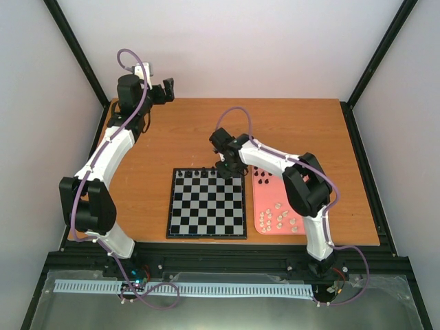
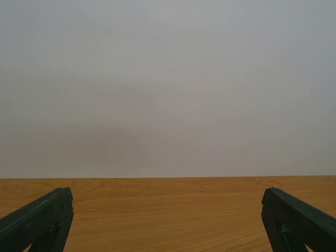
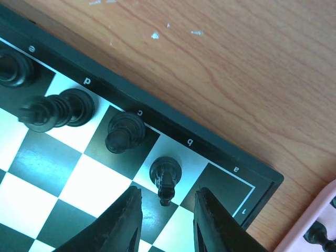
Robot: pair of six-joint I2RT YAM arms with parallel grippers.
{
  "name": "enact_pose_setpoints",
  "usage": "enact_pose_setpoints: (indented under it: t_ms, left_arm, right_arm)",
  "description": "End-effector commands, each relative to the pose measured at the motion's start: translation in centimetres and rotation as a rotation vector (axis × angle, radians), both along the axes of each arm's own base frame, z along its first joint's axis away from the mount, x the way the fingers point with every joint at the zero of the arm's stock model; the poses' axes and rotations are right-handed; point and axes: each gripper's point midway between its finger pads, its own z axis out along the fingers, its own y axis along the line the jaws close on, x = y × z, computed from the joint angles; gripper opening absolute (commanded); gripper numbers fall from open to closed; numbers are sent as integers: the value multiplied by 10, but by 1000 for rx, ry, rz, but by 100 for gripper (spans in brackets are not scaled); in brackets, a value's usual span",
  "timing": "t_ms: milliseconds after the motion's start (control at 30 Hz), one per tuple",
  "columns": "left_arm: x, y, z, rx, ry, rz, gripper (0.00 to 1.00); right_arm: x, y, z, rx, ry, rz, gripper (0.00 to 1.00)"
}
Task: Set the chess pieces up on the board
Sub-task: Place the chess piece on the chessboard.
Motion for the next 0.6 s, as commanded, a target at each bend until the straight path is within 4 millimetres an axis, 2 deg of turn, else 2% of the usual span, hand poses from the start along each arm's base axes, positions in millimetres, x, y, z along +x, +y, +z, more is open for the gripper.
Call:
enact_pose_setpoints:
  t_ms: [0, 133, 300, 433, 567]
  left_arm:
    - [3, -4, 18, 0, -39, -12, 100]
    - [2, -4, 18, 1, -39, -12, 100]
    - [2, -3, 19, 2, -38, -11, 100]
    - [2, -3, 19, 2, -39, -10, 100]
    - [1, -3, 20, 2, -41, -11, 100]
  right_arm:
    - [3, 5, 22, 35, -54, 13, 34]
    - [3, 4, 34, 48, -73, 15, 37]
    - [5, -7, 61, 49, -148, -11, 48]
    - [7, -28, 73, 18, -186, -58, 51]
    - [9, -63, 79, -7, -204, -148, 55]
